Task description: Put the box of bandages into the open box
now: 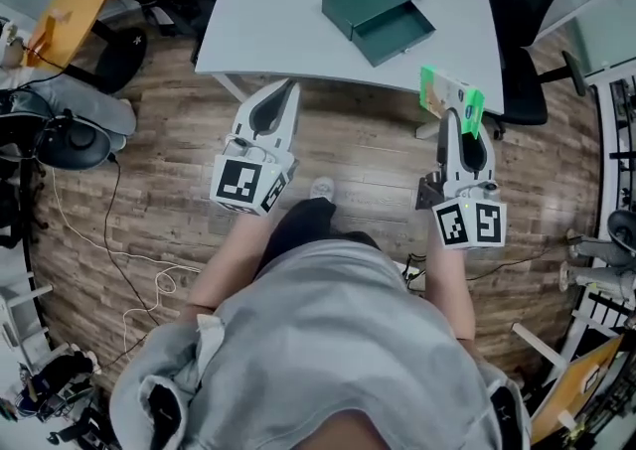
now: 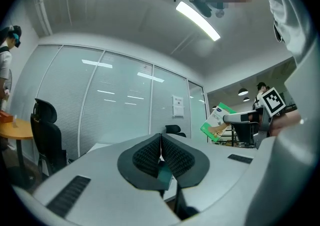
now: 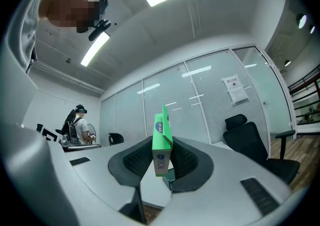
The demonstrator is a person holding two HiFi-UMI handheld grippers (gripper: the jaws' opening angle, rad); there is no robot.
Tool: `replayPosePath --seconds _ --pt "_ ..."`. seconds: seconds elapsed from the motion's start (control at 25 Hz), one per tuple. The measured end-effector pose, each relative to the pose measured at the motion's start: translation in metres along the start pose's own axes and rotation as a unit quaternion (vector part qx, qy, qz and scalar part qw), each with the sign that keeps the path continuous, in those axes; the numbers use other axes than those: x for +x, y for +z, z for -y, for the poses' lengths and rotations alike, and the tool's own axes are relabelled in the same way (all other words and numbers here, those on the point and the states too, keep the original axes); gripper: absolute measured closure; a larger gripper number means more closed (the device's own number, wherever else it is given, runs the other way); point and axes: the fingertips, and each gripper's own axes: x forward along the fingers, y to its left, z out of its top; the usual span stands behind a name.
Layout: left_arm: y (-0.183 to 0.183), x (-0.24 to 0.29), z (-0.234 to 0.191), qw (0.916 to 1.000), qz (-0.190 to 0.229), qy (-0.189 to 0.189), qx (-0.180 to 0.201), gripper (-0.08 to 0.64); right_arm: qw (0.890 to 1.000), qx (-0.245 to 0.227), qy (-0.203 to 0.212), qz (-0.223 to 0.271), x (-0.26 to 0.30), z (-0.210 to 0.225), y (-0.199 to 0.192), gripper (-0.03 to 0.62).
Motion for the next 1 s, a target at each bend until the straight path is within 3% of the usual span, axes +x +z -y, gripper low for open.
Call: replayPosePath --seconds 0.2,0.44,0.6,0.72,1.0 --pt "-0.005 0.048 -0.041 0.9998 0.003 -0.02 0.004 0.54 1.0 0.019 -0.006 0.004 0.059 0.006 -0.01 0.474" --pt "-0.007 0.114 -0.085 0.9997 -0.011 -0.017 -0.011 0.54 1.0 0.019 -0.012 -0.014 0.135 0.034 -0.012 0.474" --pt "-0.025 0.139 -0.088 0.9997 -0.017 -0.007 -0.017 0.54 1.0 0.007 -0.007 -0.016 0.155 0.056 -0.024 0.474" --pt "-0.04 0.16 -0.084 0.9999 -0.011 0.001 -0.008 0.54 1.0 0.001 0.006 -0.008 0.17 0.077 -0.036 0.474" --pt "-0.021 0.279 -0.119 0.9988 -0.003 0.047 -0.009 0.54 0.997 -0.006 0.071 -0.032 0.294 0.137 -0.022 0.474"
